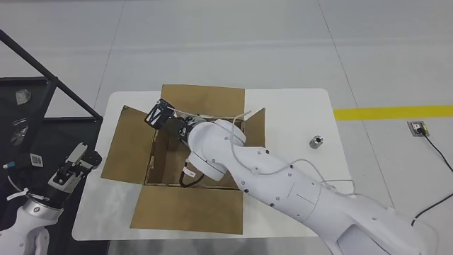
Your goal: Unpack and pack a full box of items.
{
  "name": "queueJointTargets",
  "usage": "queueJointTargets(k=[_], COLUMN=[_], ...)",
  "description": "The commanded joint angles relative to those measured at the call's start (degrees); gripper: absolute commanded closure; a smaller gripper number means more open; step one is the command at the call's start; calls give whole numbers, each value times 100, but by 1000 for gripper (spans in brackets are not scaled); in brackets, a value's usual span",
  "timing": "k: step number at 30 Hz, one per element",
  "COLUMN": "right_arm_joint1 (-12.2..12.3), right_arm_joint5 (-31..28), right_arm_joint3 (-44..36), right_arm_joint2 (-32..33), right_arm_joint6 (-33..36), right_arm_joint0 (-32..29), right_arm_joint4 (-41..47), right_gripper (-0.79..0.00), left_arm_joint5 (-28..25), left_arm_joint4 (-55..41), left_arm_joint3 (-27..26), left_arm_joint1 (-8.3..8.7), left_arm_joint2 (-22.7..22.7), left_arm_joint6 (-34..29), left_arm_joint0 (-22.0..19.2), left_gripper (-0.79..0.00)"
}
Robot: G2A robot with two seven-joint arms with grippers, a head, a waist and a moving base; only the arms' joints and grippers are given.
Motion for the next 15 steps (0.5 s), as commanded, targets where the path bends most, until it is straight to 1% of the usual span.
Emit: queueJointTargets(k=[1,2,4,8,11,15], right_arm_joint1=[0,0,10,-41,-185,-469], right_arm_joint5=[0,0,-166,-848,-1411,-2062], right_arm_joint3=[0,0,125,840,1595,2729], right_arm_joint2=[0,0,94,262,262,143], right_arm_joint6=[0,0,-285,-924,-1329,-1652], right_arm_joint0=[0,0,-153,-325,-276,-161], right_arm_joint4=[0,0,154,585,920,1301], right_gripper=[0,0,0,0,0,0], left_arm_joint5=[0,0,0,0,0,0], left_arm_joint4=[0,0,0,0,0,0], left_arm_joint3=[0,0,0,0,0,0], left_arm_joint1=[0,0,0,0,0,0], left_arm_joint2=[0,0,0,0,0,0], left_arm_joint6=[0,0,0,0,0,0], left_arm_joint0=[0,0,0,0,0,0], left_gripper=[-785,-785,-785,-785,-785,-785])
